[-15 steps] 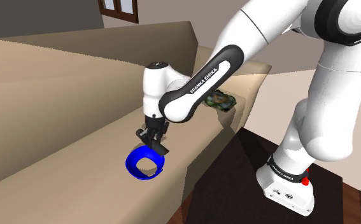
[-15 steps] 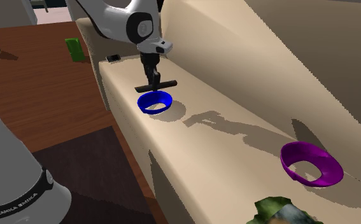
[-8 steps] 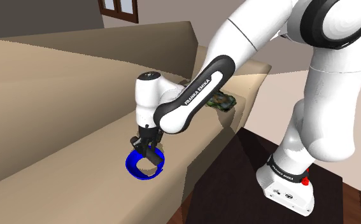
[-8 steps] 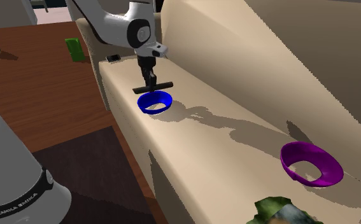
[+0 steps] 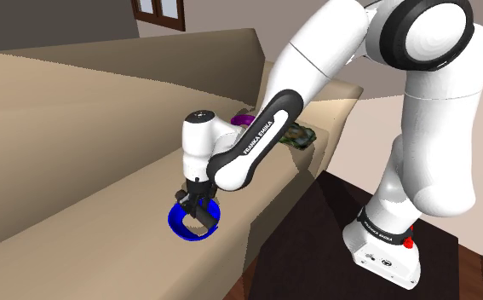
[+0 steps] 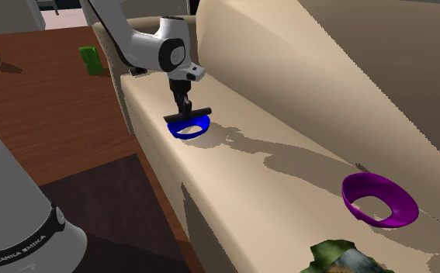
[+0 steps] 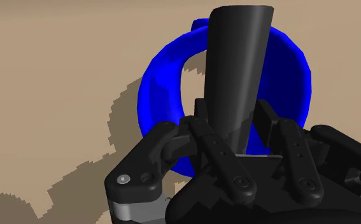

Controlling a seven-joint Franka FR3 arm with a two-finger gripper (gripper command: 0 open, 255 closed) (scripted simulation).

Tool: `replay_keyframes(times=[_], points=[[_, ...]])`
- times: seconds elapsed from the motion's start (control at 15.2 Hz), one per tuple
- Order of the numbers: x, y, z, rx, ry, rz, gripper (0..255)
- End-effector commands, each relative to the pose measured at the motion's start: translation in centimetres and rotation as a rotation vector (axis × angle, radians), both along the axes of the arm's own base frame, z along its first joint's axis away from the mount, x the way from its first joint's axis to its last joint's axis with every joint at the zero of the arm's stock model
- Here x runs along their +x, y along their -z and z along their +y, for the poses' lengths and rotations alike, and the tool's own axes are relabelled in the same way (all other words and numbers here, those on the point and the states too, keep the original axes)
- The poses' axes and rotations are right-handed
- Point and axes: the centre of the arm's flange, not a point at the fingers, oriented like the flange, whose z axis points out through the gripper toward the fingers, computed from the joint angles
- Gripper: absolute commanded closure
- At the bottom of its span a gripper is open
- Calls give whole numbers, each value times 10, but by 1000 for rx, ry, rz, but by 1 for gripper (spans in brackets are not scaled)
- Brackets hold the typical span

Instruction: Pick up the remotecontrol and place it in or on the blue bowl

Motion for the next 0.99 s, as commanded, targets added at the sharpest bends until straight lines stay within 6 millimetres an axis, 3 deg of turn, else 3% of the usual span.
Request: replay_keyframes(times=[0.0, 0.33, 0.4, 0.73, 0.92], points=[[0, 1, 0, 0, 0, -1, 255], [0, 1, 0, 0, 0, -1, 255], [0, 1, 0, 0, 0, -1, 0], [0, 1, 0, 0, 0, -1, 0], [-1, -38, -2, 0, 0, -1, 0]])
